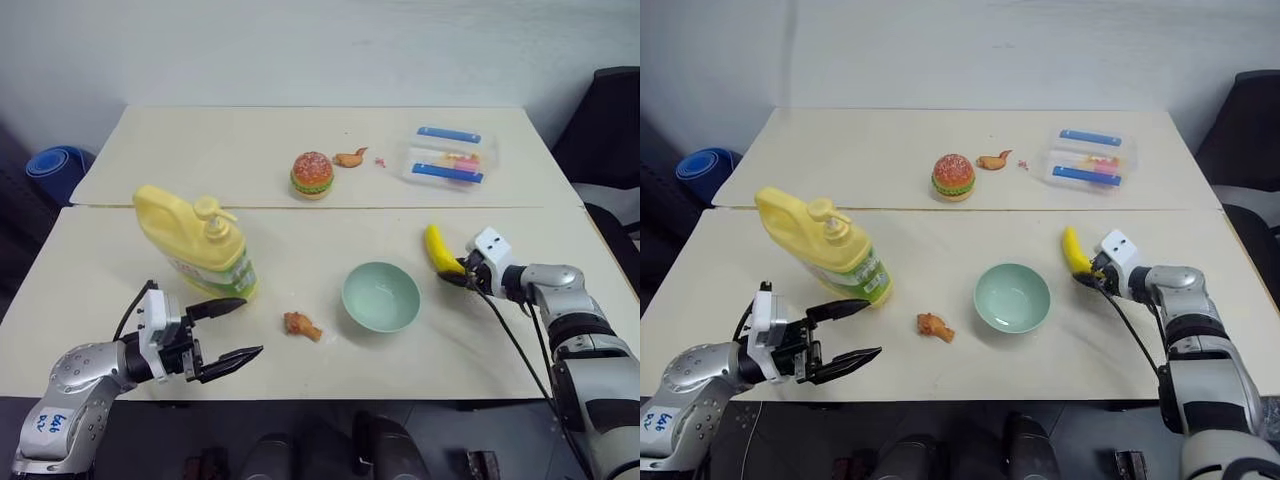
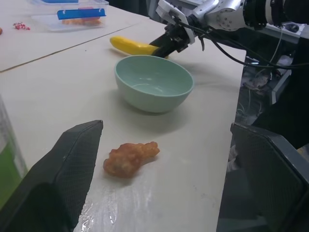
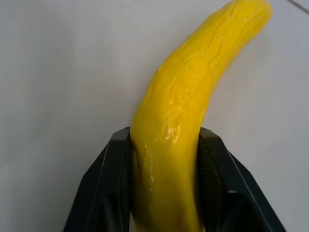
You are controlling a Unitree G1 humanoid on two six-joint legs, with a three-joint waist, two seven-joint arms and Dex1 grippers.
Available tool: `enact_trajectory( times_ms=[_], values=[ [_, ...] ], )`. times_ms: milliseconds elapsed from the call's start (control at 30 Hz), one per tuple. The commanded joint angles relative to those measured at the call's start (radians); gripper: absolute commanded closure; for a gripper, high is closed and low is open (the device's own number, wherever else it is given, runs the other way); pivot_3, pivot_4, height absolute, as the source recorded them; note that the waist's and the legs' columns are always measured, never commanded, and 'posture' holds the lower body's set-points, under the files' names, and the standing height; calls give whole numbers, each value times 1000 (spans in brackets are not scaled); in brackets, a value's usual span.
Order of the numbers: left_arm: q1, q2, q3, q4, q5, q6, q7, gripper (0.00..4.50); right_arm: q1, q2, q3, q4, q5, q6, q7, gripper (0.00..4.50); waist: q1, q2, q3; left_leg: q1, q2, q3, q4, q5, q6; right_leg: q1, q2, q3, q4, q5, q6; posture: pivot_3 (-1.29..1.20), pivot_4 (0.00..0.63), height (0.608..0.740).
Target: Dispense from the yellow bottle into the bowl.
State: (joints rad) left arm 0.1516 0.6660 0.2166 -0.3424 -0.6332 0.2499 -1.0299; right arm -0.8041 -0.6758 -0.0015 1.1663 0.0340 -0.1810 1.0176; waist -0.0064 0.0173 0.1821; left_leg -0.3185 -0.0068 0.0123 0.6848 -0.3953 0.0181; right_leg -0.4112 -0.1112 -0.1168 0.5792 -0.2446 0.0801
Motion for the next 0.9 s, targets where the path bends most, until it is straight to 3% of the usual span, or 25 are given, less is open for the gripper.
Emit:
enact_trajectory(
  times_ms=[33, 267, 433, 600, 767, 833, 900],
  values=[
    [29, 4, 20, -32, -20, -2, -13, 0, 47, -96, -88, -86, 74, 12, 53, 3199, 5, 0, 0, 0, 0, 0, 0, 0, 0, 0, 0, 0, 0, 0, 0, 0, 150, 740],
    [43, 0, 30, -27, -52, 45, -1, 0, 230, -232, -163, -188, 81, 83, -3, 3199, 3, 0, 0, 0, 0, -2, 0, 0, 0, 2, -1, -1, -4, 0, 0, 0, 150, 740],
    [26, 10, 34, 21, -32, 32, -31, 0, 280, -202, -192, -122, 93, 67, -43, 3199, -9, 1, 0, 1, 1, 1, 0, 0, -1, 1, 1, 0, -3, 0, 0, 0, 150, 740],
    [31, 39, 62, 63, -14, -1, -76, 0, 281, -205, -178, -107, 76, 7, -28, 1517, -20, 2, 1, 1, 1, 1, 0, 0, -2, 1, 1, 0, -1, 0, 0, 0, 150, 740],
    [98, 61, 86, 70, -10, -46, -149, 0, 342, -227, -181, -300, 116, -109, 90, 16, -20, 3, 1, 1, 1, 1, 0, 0, -2, 1, 1, 0, 0, 0, 0, 0, 150, 740],
    [106, 50, 103, 84, -7, -73, -147, 0, 385, -221, -188, -483, 177, -49, 150, 16, -19, 3, 1, 1, 1, 1, 0, 0, -2, 1, 1, 0, -1, 0, 0, 0, 150, 740],
    [115, 40, 125, 102, -3, -96, -140, 0, 441, -222, -174, -773, 265, 136, 175, 16, -16, 3, 1, 2, 1, 0, 0, 0, -2, 1, 1, 0, -3, 0, 0, 0, 150, 740]
  ],
)
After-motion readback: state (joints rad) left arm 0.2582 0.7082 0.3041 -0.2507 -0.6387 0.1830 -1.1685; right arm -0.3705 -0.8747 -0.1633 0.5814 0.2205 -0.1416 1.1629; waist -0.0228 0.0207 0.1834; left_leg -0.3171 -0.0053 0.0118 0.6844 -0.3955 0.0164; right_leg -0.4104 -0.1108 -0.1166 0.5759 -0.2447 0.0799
